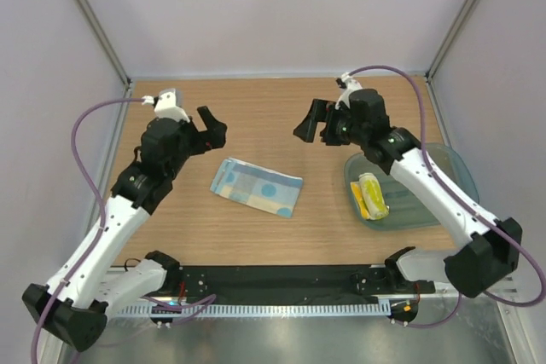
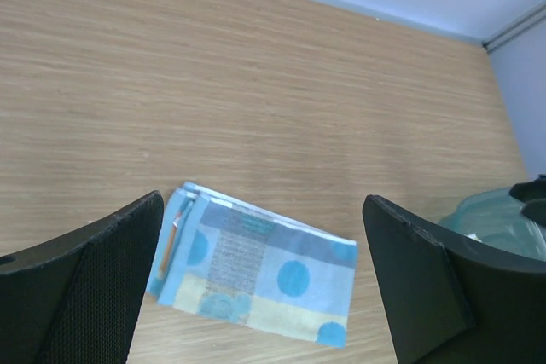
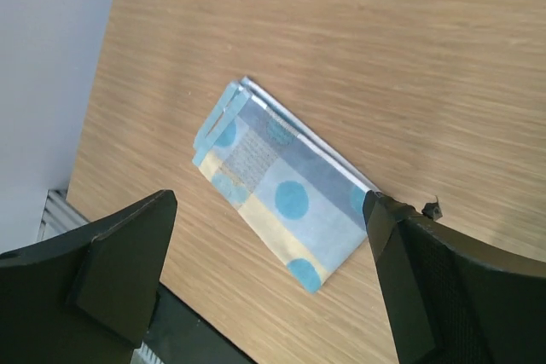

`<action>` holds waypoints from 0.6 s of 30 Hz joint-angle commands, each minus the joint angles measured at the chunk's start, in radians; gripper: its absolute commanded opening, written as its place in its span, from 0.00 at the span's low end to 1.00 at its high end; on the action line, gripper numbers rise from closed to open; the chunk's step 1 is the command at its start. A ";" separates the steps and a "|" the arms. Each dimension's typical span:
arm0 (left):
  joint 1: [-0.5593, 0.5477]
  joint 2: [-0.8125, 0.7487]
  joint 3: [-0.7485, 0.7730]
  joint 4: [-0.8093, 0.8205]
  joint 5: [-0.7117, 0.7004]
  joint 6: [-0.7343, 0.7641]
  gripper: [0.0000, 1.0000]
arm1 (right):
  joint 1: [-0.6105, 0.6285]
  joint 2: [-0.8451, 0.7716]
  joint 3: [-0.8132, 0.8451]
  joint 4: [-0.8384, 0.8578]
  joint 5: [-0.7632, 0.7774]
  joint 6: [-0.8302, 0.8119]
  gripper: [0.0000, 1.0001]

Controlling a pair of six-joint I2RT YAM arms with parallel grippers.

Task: Roll the towels
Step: Fold the towel, then roll the towel

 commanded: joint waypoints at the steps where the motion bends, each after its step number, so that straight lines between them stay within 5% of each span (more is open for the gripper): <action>1: 0.053 -0.031 -0.167 0.249 0.199 -0.126 1.00 | 0.000 -0.083 -0.060 -0.034 0.168 -0.002 1.00; 6: 0.014 0.055 -0.087 0.090 0.352 -0.115 0.95 | 0.000 -0.218 -0.141 -0.010 0.223 -0.004 1.00; 9: -0.147 0.124 0.015 -0.122 0.123 -0.049 0.70 | 0.000 -0.268 -0.146 -0.036 0.225 0.001 1.00; 10: -0.198 0.175 0.038 -0.210 -0.033 -0.043 0.67 | 0.000 -0.277 -0.142 -0.065 0.225 0.001 0.99; 14: -0.463 0.312 0.104 -0.370 -0.301 -0.075 0.65 | 0.000 -0.318 -0.138 -0.136 0.353 0.013 0.98; 18: -0.620 0.475 0.146 -0.466 -0.396 -0.213 0.48 | -0.002 -0.321 -0.137 -0.208 0.430 0.013 0.98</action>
